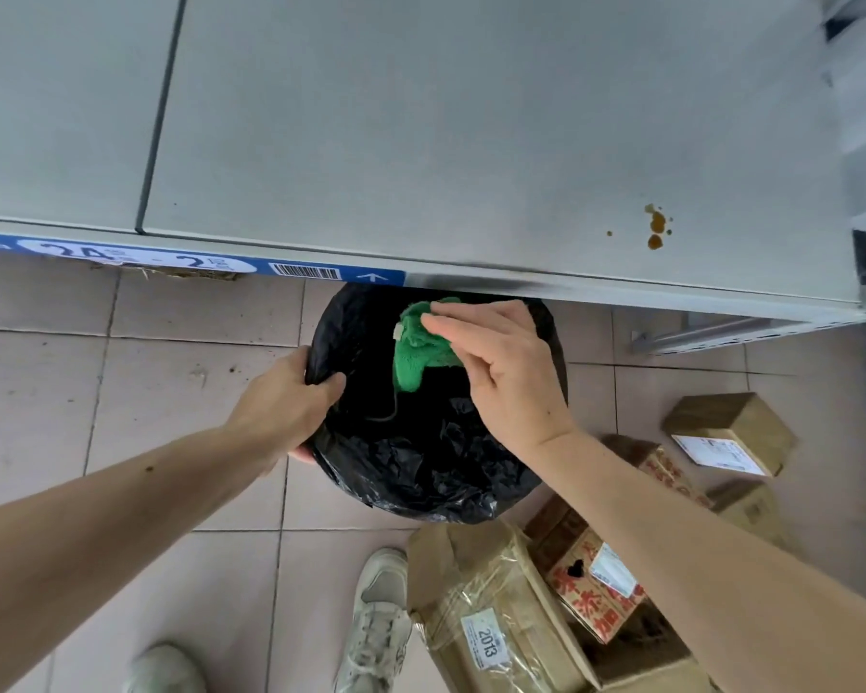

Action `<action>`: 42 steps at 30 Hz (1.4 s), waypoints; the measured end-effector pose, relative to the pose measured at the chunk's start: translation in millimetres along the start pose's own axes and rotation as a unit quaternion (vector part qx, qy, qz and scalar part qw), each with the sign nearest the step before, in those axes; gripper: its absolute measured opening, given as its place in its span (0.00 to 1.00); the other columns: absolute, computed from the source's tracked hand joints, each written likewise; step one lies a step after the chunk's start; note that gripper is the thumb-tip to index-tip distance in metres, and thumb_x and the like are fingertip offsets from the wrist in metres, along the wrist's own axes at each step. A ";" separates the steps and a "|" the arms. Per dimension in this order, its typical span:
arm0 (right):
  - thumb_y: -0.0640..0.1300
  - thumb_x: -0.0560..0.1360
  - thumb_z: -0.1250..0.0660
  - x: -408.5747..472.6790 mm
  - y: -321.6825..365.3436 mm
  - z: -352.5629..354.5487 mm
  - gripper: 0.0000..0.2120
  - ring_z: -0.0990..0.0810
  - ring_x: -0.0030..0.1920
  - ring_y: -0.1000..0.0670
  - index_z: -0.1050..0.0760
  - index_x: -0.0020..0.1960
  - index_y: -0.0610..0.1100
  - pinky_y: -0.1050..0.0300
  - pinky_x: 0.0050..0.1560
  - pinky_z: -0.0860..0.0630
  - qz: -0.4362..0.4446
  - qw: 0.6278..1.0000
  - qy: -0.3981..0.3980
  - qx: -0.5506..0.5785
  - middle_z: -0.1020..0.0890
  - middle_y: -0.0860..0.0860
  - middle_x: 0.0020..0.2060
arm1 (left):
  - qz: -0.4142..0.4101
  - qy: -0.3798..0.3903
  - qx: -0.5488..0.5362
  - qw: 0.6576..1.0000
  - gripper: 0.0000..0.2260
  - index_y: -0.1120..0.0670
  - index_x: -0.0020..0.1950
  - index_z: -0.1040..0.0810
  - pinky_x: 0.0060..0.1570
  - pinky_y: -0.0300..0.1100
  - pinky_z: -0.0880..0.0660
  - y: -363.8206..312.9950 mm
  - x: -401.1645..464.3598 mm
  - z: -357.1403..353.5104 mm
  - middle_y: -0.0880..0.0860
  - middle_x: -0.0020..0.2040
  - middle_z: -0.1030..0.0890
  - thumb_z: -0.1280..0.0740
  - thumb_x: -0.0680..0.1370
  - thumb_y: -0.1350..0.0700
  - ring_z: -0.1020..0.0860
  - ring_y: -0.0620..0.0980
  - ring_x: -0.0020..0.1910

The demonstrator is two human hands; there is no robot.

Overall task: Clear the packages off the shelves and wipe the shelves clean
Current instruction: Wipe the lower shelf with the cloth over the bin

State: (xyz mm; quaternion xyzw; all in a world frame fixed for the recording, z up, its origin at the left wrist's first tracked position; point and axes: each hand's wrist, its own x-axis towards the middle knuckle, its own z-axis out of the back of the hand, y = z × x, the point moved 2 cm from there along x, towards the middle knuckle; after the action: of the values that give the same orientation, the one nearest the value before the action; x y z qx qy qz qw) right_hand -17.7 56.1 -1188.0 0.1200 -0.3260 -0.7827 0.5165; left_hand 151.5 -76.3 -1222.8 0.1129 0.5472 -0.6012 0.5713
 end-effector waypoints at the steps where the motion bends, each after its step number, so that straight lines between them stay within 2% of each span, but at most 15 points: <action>1: 0.30 0.76 0.32 -1.9 2.3 1.0 0.16 0.23 0.54 0.44 0.17 0.59 0.42 0.63 0.61 0.28 -0.005 1.000 -0.014 0.009 0.16 0.50 0.57 | 0.001 0.001 -0.001 1.000 0.07 0.47 0.57 0.24 0.33 0.57 0.18 0.4 -0.6 1.7 0.56 0.50 0.17 0.34 0.79 0.53 0.16 0.60 0.39; 6: 0.33 0.77 0.34 31.7 -8.4 35.4 0.16 0.21 0.61 0.44 0.20 0.62 0.45 0.56 0.65 0.26 -0.029 0.997 -0.066 0.038 0.20 0.53 0.60 | -0.003 0.006 -0.011 1.000 0.07 0.46 0.58 0.24 0.33 0.57 0.18 2.2 -1.7 2.8 0.55 0.51 0.17 0.34 0.80 0.53 0.17 0.59 0.43; 8: 0.32 0.77 0.34 57.1 -31.1 56.8 0.18 0.23 0.63 0.46 0.21 0.63 0.46 0.59 0.68 0.28 -0.075 0.993 -0.090 0.034 0.20 0.51 0.61 | -0.004 0.006 -0.008 1.000 0.06 0.47 0.57 0.24 0.33 0.57 0.18 2.4 -2.1 2.0 0.55 0.51 0.17 0.34 0.80 0.53 0.17 0.59 0.43; 10: 0.32 0.78 0.36 82.3 -59.6 71.1 0.19 0.26 0.65 0.45 0.22 0.66 0.46 0.66 0.66 0.35 -0.129 0.989 -0.073 -0.027 0.21 0.50 0.64 | -0.002 0.006 -0.009 1.000 0.06 0.47 0.57 0.24 0.33 0.57 0.18 2.6 -2.5 0.7 0.55 0.52 0.17 0.34 0.80 0.52 0.17 0.59 0.44; 13: 0.36 0.80 0.40 92.7 -82.9 70.7 0.21 0.30 0.69 0.44 0.27 0.72 0.47 0.60 0.69 0.37 -0.178 0.982 -0.014 -0.063 0.24 0.49 0.68 | 0.000 0.004 -0.023 1.000 0.08 0.48 0.59 0.24 0.34 0.58 0.18 1.6 -3.7 -3.8 0.55 0.53 0.17 0.34 0.80 0.52 0.17 0.59 0.44; 15: 0.37 0.81 0.40 71.7 -71.2 60.6 0.20 0.29 0.67 0.46 0.27 0.71 0.46 0.59 0.66 0.37 -0.156 0.985 -0.017 -0.072 0.23 0.49 0.67 | 0.004 0.006 -0.034 0.999 0.10 0.49 0.61 0.25 0.33 0.57 0.18 0.2 -6.0 -7.0 0.55 0.52 0.17 0.34 0.80 0.52 0.16 0.59 0.43; 18: 0.32 0.78 0.35 15.8 -44.1 47.0 0.18 0.25 0.60 0.41 0.22 0.66 0.44 0.61 0.61 0.36 -0.070 0.995 -0.024 -0.066 0.19 0.47 0.62 | 0.007 0.007 -0.038 0.999 0.11 0.50 0.63 0.25 0.32 0.54 0.18 -4.6 -9.7 -10.0 0.55 0.53 0.18 0.34 0.81 0.52 0.17 0.58 0.43; 20: 0.30 0.76 0.33 -12.5 -37.6 46.1 0.17 0.22 0.55 0.39 0.19 0.62 0.42 0.67 0.60 0.34 -0.045 0.997 -0.026 -0.049 0.18 0.49 0.58 | 0.009 0.007 -0.038 0.999 0.11 0.49 0.62 0.25 0.33 0.55 0.18 -6.0 -11.7 -11.4 0.55 0.52 0.17 0.34 0.81 0.52 0.17 0.58 0.43; 25: 0.35 0.78 0.33 3.1 -58.3 105.6 0.17 0.24 0.59 0.58 0.22 0.64 0.48 0.71 0.65 0.33 -0.168 0.976 -0.138 0.029 0.22 0.59 0.58 | 0.000 0.007 -0.024 1.000 0.09 0.49 0.61 0.25 0.34 0.55 0.17 -13.1 -14.7 -27.2 0.53 0.50 0.17 0.35 0.81 0.53 0.16 0.57 0.41; 28: 0.36 0.76 0.35 43.2 -94.7 149.5 0.18 0.23 0.62 0.55 0.22 0.65 0.47 0.60 0.68 0.28 -0.223 0.948 -0.219 0.066 0.20 0.53 0.59 | -0.006 0.017 -0.023 1.000 0.08 0.49 0.60 0.25 0.34 0.52 0.17 -20.1 -12.6 -43.7 0.52 0.48 0.18 0.35 0.81 0.53 0.17 0.56 0.42; 30: 0.35 0.76 0.37 66.8 -116.9 167.6 0.19 0.22 0.61 0.55 0.21 0.65 0.45 0.59 0.66 0.26 -0.253 0.932 -0.249 0.071 0.19 0.54 0.57 | -0.009 0.021 -0.024 0.999 0.08 0.49 0.59 0.25 0.34 0.54 0.17 -24.6 -9.7 -54.1 0.52 0.50 0.17 0.34 0.81 0.53 0.17 0.56 0.43; 32: 0.35 0.77 0.38 84.9 -142.7 176.5 0.19 0.23 0.61 0.55 0.22 0.65 0.45 0.62 0.66 0.27 -0.282 0.928 -0.240 0.043 0.20 0.53 0.58 | -0.016 0.023 -0.021 0.999 0.08 0.49 0.59 0.25 0.35 0.55 0.17 -29.2 -5.5 -65.0 0.53 0.50 0.17 0.34 0.80 0.53 0.17 0.57 0.44; 37: 0.38 0.82 0.45 95.2 -186.2 157.2 0.24 0.32 0.72 0.48 0.35 0.77 0.47 0.57 0.76 0.39 -0.327 0.937 -0.118 -0.045 0.29 0.49 0.73 | -0.021 0.022 -0.025 0.999 0.06 0.46 0.57 0.26 0.37 0.54 0.17 -36.3 2.2 -87.9 0.52 0.51 0.18 0.35 0.81 0.52 0.17 0.57 0.45; 39: 0.38 0.81 0.45 87.8 -181.7 140.4 0.24 0.31 0.72 0.45 0.35 0.77 0.43 0.53 0.76 0.39 -0.289 0.949 -0.104 -0.073 0.28 0.45 0.72 | -0.019 0.024 -0.031 0.999 0.06 0.46 0.57 0.26 0.37 0.55 0.17 -37.9 3.0 -93.6 0.52 0.51 0.18 0.35 0.81 0.52 0.17 0.57 0.45; 42: 0.40 0.79 0.43 61.7 -151.1 114.4 0.23 0.25 0.65 0.41 0.29 0.73 0.42 0.46 0.71 0.32 -0.197 0.975 -0.081 -0.062 0.23 0.44 0.66 | -0.015 0.027 -0.035 0.999 0.06 0.46 0.57 0.26 0.36 0.52 0.17 -41.1 0.3 -97.5 0.52 0.51 0.18 0.35 0.81 0.53 0.17 0.56 0.45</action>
State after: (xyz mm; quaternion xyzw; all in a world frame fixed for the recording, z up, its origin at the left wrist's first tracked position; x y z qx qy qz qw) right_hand -215.1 84.0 -1187.8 0.0857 -0.2874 -0.8948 0.3307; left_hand 70.4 -10.1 -1237.9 0.1009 0.5848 -0.5866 0.5511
